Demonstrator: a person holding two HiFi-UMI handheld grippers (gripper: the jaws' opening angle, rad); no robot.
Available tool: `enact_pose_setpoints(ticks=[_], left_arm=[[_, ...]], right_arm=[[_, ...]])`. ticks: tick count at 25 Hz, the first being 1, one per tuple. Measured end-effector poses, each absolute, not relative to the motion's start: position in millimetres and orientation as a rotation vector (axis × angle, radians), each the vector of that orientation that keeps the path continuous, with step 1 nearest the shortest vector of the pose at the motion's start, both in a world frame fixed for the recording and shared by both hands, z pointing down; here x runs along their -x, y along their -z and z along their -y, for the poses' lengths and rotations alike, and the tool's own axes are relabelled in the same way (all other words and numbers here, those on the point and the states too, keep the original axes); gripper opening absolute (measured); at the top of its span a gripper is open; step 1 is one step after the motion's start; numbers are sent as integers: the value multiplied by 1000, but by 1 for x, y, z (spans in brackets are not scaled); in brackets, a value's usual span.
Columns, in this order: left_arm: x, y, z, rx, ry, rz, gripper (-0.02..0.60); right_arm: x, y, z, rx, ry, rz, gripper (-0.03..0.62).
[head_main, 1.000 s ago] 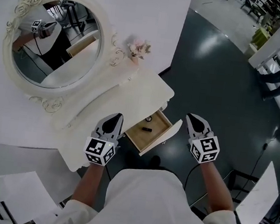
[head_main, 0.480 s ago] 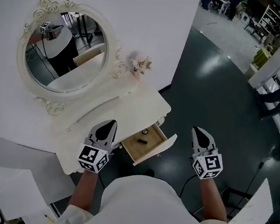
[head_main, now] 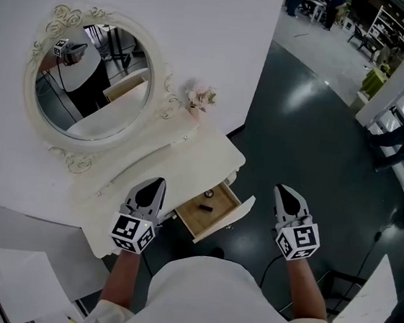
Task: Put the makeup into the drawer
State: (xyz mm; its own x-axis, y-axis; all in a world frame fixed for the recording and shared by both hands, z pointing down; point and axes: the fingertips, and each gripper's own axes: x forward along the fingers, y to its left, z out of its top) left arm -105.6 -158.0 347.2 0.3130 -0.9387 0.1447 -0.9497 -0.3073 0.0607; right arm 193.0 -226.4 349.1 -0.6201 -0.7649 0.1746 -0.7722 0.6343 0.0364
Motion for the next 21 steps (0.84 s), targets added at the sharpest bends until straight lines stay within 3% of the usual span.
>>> enact_pose_setpoints(ticks=[21], left_arm=[[109, -347, 173, -2456, -114, 1734, 15]], right_arm=[[-183, -344, 235, -1300, -73, 2672, 28]])
